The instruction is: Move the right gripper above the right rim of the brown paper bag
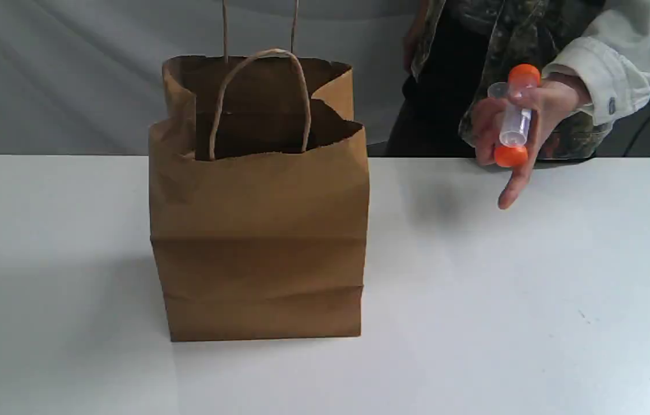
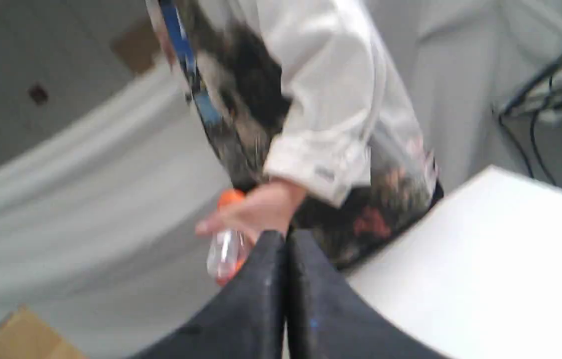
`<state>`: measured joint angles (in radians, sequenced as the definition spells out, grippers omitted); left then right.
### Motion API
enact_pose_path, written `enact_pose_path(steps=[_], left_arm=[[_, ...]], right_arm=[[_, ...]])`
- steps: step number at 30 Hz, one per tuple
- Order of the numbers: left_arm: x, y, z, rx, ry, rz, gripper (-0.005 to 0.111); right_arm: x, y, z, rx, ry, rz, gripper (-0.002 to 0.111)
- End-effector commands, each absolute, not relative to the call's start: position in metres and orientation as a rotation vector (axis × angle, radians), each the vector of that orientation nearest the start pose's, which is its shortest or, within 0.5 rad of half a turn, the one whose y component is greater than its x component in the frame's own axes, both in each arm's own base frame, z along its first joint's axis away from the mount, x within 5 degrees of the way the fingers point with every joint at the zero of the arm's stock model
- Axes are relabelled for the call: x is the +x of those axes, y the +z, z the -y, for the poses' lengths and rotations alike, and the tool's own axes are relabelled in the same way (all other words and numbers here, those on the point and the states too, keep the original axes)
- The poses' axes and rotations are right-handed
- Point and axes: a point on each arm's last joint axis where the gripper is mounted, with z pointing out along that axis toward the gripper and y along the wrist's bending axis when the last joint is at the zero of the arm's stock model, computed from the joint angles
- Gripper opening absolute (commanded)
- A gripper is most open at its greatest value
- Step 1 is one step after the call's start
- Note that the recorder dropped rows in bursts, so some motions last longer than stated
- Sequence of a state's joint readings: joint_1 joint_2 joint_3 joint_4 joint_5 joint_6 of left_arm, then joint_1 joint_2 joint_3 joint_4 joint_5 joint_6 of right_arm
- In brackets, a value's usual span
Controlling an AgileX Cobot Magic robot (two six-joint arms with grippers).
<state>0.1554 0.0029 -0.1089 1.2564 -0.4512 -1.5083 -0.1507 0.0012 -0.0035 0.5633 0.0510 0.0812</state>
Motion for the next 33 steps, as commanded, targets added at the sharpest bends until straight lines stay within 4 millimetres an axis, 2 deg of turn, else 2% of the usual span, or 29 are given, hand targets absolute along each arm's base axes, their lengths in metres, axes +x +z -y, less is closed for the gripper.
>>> enact_pose_path(steps=[1, 5, 10, 14, 19, 21, 24, 28, 32, 33], left_arm=[[0.043, 0.26, 0.03, 0.096, -0.333, -1.279, 0.0], [0.045, 0.257, 0.027, 0.041, -0.352, -1.321, 0.0], [0.045, 0.257, 0.027, 0.034, -0.353, -1.325, 0.0], [0.045, 0.257, 0.027, 0.036, -0.355, -1.325, 0.0], [0.045, 0.257, 0.027, 0.039, -0.357, -1.324, 0.0], [0.045, 0.257, 0.028, 0.042, -0.359, -1.324, 0.0], [0.045, 0.257, 0.028, 0.042, -0.359, -1.324, 0.0], [0.045, 0.257, 0.028, 0.042, -0.359, -1.324, 0.0], [0.045, 0.257, 0.028, 0.042, -0.359, -1.324, 0.0], [0.045, 0.257, 0.028, 0.042, -0.359, -1.324, 0.0]], right_arm=[[0.056, 0.207, 0.004, 0.564, 0.421, -1.471, 0.0], [0.054, 0.222, 0.002, 0.456, 0.348, -1.489, 0.0], [0.06, 0.244, 0.0, 0.395, 0.357, -1.495, 0.0], [0.077, 0.27, -0.006, 0.289, 0.367, -1.619, 0.0], [0.122, 0.307, -0.024, 0.074, 0.397, -1.896, 0.0], [0.141, 0.328, -0.029, 0.038, 0.427, -1.946, 0.0], [0.167, 0.364, -0.03, 0.047, 0.431, -1.886, 0.0], [0.189, 0.399, -0.03, 0.037, 0.42, -1.815, 0.0], [0.218, 0.414, -0.038, -0.021, 0.456, -1.96, 0.0], [0.23, 0.409, -0.042, -0.046, 0.486, -2.061, 0.0]])
